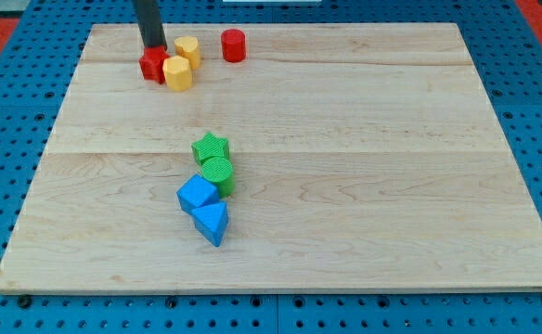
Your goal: Push the yellow heart into the red circle
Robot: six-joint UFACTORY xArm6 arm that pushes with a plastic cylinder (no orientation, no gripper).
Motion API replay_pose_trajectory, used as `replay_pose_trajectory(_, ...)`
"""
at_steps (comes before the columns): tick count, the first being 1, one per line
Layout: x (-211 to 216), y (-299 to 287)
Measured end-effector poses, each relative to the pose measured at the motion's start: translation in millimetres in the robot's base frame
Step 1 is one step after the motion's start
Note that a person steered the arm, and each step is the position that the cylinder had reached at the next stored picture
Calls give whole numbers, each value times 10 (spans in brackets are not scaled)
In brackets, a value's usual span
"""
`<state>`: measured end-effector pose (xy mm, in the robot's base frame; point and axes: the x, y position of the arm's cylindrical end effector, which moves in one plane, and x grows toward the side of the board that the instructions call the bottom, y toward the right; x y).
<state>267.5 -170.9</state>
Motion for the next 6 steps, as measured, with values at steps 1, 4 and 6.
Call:
replay_pose_trajectory(1,327,394)
replay_pose_trajectory(4,-149,240)
replay_pose_trajectory(6,98,574)
